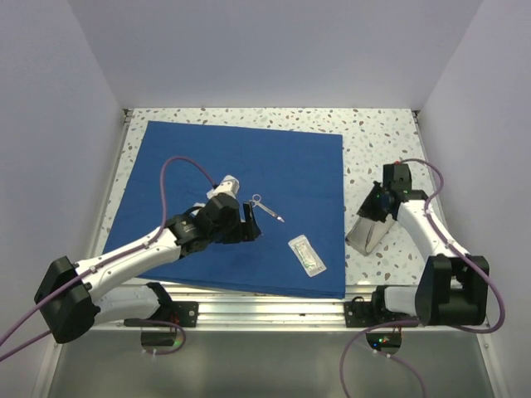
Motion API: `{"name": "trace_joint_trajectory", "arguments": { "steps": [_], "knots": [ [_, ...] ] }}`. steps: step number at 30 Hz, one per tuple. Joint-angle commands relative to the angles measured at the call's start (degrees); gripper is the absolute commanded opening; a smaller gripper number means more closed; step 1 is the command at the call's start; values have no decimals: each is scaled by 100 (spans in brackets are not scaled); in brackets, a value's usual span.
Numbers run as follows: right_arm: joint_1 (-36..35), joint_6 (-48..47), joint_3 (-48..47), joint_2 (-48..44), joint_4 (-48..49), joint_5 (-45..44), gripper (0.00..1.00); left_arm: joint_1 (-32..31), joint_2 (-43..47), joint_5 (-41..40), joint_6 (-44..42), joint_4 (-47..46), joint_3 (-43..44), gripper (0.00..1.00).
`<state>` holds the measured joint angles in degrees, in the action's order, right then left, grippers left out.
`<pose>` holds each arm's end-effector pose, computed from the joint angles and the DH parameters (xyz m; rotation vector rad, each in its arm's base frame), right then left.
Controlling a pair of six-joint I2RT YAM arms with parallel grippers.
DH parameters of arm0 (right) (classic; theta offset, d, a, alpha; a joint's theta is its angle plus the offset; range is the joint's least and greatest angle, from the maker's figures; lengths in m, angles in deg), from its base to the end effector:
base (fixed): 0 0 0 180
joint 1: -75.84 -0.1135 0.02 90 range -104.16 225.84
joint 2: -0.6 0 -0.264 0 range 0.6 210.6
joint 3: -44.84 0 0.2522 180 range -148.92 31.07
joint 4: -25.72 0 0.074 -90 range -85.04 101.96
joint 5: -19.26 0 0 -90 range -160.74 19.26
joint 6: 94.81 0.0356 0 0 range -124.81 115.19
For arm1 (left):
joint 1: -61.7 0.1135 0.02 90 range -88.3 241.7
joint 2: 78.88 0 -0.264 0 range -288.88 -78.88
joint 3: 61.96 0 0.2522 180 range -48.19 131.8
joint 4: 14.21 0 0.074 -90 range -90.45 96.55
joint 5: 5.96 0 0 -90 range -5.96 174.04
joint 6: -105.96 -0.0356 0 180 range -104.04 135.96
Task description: Prepare the surgical pack
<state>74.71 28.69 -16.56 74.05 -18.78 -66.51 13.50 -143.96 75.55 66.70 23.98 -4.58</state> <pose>0.2517 0.0076 0.2225 0.6935 2.4925 0.3226 0.1604 -0.1715 0.2407 -0.1284 2.4568 -0.6386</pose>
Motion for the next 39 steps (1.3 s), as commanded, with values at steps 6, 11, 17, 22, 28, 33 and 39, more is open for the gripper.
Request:
{"name": "trace_joint_trajectory", "arguments": {
  "steps": [6,11,17,22,28,33,39],
  "knots": [
    [771,-282,211,380,-240,-405,0,417,-163,515,-372,-315,-28,80],
    [912,-326,281,714,7,-229,0,619,-189,550,-363,-316,-46,80],
    [983,-370,369,943,253,-107,20,769,-540,603,-170,-236,50,80],
    [983,-475,220,1031,174,-89,41,769,-1006,770,15,-333,208,78],
    [983,-730,45,356,-467,-527,61,769,-1797,297,576,526,866,78],
    [834,-923,-237,-462,-871,-432,64,760,-2474,-231,1191,1204,1482,76],
    [159,-1091,-571,-630,-1039,-475,64,524,-3300,-696,2130,2197,2326,70]
  ]
}}
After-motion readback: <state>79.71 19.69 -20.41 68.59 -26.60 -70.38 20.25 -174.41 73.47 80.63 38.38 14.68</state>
